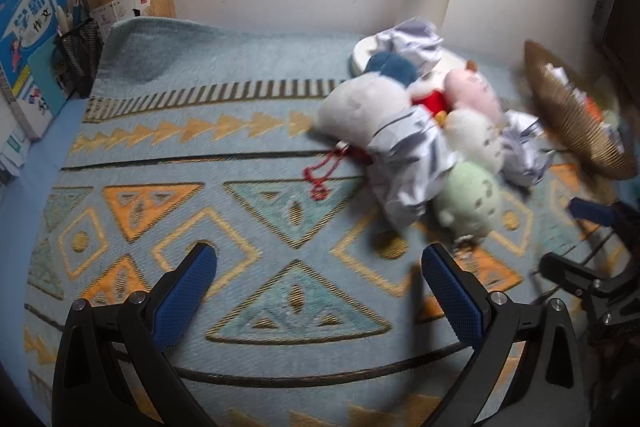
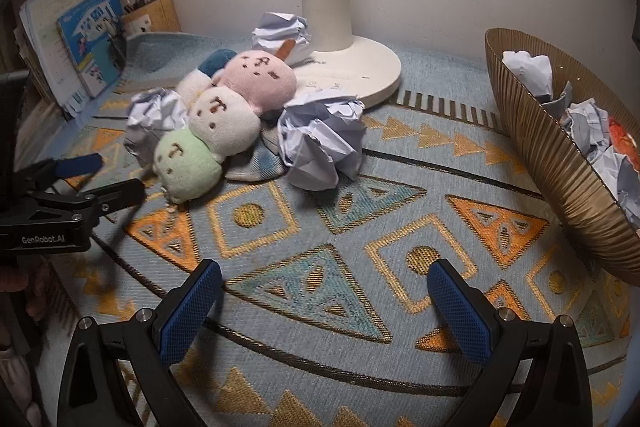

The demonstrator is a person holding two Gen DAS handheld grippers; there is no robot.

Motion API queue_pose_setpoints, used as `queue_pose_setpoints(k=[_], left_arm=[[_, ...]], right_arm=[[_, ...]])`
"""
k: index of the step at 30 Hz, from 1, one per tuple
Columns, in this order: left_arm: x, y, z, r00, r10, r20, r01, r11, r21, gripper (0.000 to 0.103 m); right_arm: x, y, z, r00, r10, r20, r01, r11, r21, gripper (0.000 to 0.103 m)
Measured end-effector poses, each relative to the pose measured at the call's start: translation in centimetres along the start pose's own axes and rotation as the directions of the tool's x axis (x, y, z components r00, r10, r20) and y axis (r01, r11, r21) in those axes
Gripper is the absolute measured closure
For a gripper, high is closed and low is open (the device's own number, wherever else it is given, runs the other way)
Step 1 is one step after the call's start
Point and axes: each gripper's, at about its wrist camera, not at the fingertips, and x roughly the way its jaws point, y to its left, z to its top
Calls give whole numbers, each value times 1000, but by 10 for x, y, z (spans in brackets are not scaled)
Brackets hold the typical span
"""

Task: Organize objects
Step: 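Grasp a paper ball with the left tool while the right tool grasps another, then carry both paper balls to the amber bowl and open both tools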

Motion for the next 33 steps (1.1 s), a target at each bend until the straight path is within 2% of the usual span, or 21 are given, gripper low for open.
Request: queue_pose_setpoints(k=[2,3,7,12,13,14,15,16,18,23,26,33], left_arm=[[-10,4,8,991,-120,61,124,990,-66,1],[-12,3,15,986,-146,78,153,984,-90,1],[3,-4,42,989,-134,65,140,984,-109,1],[23,-8,51,992,-122,40,127,981,-146,5],[25,-8,49,988,-141,56,148,977,-151,23],[26,-6,49,981,-174,85,186,970,-159,56],[26,-5,46,984,-153,87,165,972,-165,66],[26,-5,45,986,-142,93,155,975,-158,68],[21,-3,40,981,-156,120,174,972,-158,69],[4,-1,37,976,-143,162,170,972,-160,70],[-14,1,40,970,-140,200,173,972,-158,70],[-59,-6,60,950,-134,282,176,976,-128,70]], right_arm=[[-8,-13,7,995,81,50,-84,995,53,0],[-12,-19,12,993,95,74,-101,992,82,0],[-10,-38,35,978,166,128,-185,972,148,0],[18,-33,51,985,149,92,-161,978,132,0],[24,-30,52,986,143,83,-152,981,122,4],[28,-27,52,986,145,79,-153,982,106,24],[31,-22,51,988,127,86,-134,987,84,40],[32,-19,51,993,86,83,-92,993,72,57],[33,-14,52,993,84,82,-90,993,77,57],[27,-24,45,980,175,98,-188,970,153,57],[10,-27,45,967,216,132,-238,955,178,57],[-53,-32,66,946,214,245,-250,960,125,57]])
